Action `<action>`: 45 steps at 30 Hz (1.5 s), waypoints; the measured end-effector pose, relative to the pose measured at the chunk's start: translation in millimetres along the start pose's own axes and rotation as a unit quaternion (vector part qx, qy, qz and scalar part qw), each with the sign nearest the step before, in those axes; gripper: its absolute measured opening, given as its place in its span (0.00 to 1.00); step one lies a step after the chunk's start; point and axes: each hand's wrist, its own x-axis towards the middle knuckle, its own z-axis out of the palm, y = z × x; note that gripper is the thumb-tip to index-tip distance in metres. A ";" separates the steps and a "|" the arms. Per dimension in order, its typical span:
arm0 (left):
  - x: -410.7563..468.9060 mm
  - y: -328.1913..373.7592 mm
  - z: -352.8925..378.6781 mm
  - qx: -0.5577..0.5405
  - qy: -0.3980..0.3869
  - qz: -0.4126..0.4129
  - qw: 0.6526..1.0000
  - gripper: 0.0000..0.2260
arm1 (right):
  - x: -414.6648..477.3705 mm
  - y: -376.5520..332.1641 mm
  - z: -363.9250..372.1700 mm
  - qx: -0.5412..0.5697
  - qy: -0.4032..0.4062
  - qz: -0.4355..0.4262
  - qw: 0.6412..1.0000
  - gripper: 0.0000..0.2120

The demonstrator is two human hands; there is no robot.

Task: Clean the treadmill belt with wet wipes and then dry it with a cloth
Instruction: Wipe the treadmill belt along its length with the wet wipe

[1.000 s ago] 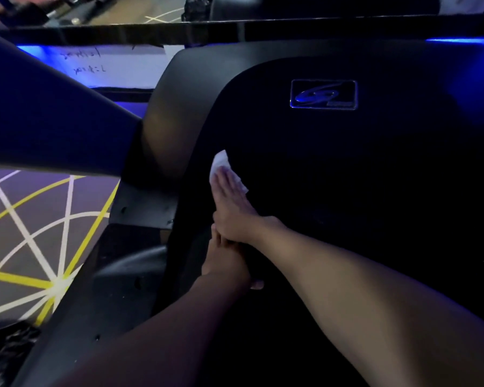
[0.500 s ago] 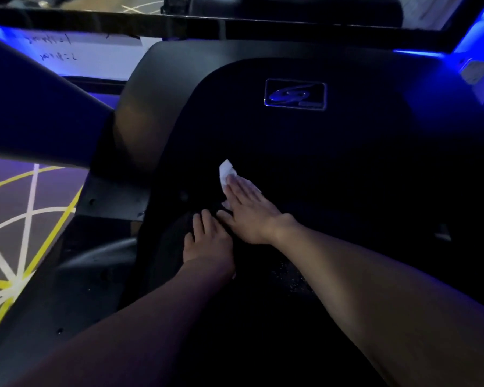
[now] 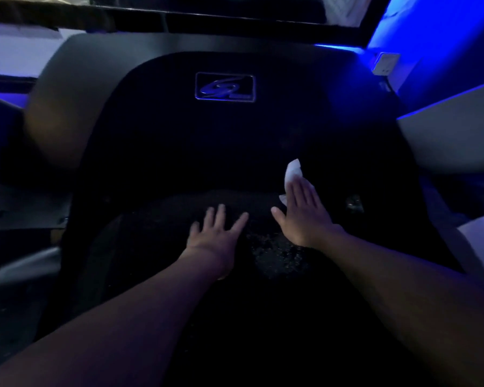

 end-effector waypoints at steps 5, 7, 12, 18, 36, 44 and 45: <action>7.2 41.4 -2.0 0.004 -0.100 -0.020 0.995 0.49 | -37.2 43.5 10.7 -0.060 0.051 0.055 0.995 0.37; 7.4 41.0 -0.7 -0.003 -0.108 -0.023 0.994 0.51 | -53.0 51.6 18.3 -0.077 0.088 0.087 0.989 0.38; 4.9 31.4 0.0 -0.042 -0.085 -0.005 0.995 0.60 | -68.6 42.1 23.7 -0.021 0.075 0.146 0.986 0.38; -8.2 -25.5 12.3 -0.039 -0.003 0.055 0.998 0.59 | -39.3 0.3 21.3 0.122 -0.003 0.171 0.978 0.38; -43.2 -63.2 23.2 -0.064 0.014 -0.109 0.992 0.57 | -34.1 -11.0 21.3 0.115 0.177 0.097 0.973 0.25; -37.3 -60.7 23.6 -0.041 0.003 -0.119 0.992 0.58 | -33.4 -12.7 29.7 0.205 0.119 -0.089 0.967 0.29; -37.1 -60.7 23.5 -0.040 0.005 -0.120 0.992 0.58 | -30.2 -9.7 29.6 0.211 0.144 -0.069 0.964 0.28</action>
